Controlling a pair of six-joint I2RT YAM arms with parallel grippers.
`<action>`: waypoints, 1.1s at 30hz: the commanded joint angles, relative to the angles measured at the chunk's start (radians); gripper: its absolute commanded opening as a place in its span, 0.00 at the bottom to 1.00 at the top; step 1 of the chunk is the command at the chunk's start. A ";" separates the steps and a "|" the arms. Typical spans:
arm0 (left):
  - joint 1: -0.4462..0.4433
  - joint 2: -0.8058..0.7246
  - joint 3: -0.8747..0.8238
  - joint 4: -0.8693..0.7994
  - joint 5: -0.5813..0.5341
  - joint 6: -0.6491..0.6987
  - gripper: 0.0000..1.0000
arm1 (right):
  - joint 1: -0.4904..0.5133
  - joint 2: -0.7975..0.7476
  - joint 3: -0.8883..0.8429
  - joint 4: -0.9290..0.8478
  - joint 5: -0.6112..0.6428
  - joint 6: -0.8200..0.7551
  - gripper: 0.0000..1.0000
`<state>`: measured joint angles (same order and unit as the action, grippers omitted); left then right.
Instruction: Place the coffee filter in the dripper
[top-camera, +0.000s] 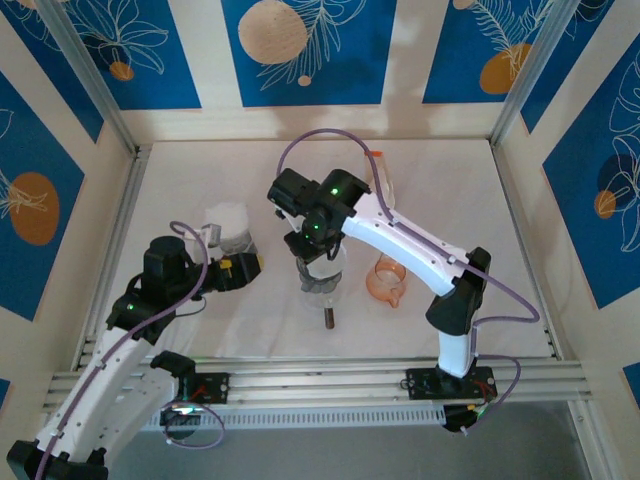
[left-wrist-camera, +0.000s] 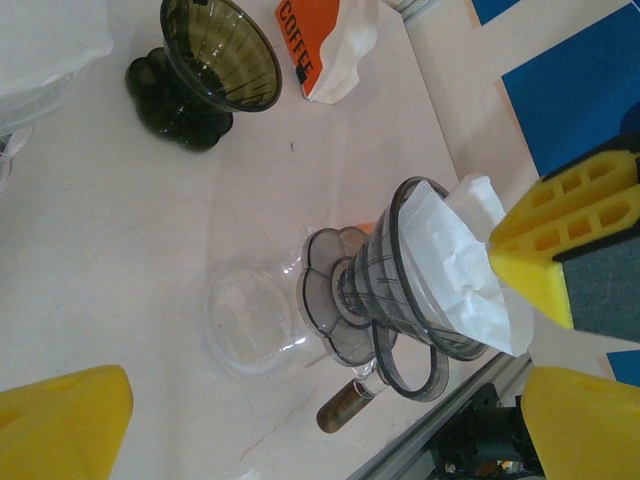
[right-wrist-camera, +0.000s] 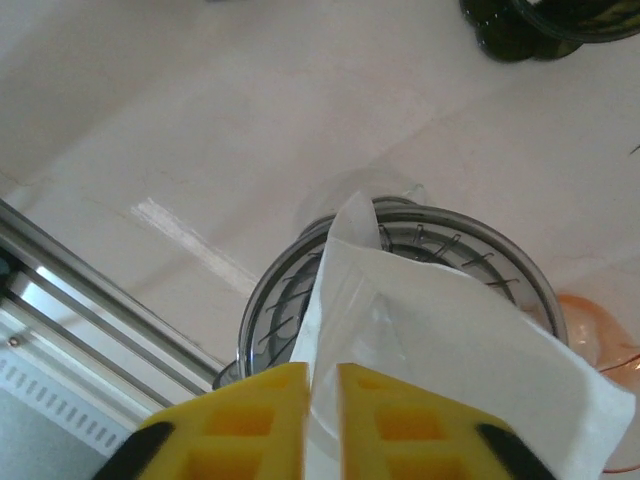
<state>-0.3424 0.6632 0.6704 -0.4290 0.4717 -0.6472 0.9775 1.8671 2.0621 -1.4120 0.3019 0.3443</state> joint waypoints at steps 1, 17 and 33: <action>0.009 -0.002 -0.017 0.027 0.026 -0.004 1.00 | -0.004 -0.059 -0.031 0.053 -0.019 0.012 0.34; -0.048 0.054 0.026 0.121 0.036 -0.042 0.94 | -0.024 -0.501 -0.445 0.481 0.022 0.139 0.52; -0.299 0.253 0.145 0.131 -0.165 -0.019 0.79 | -0.182 -0.471 -0.520 0.417 -0.164 -0.028 0.53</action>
<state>-0.6308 0.9154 0.7681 -0.3061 0.3534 -0.6739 0.8001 1.3865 1.5612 -0.9951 0.2230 0.3695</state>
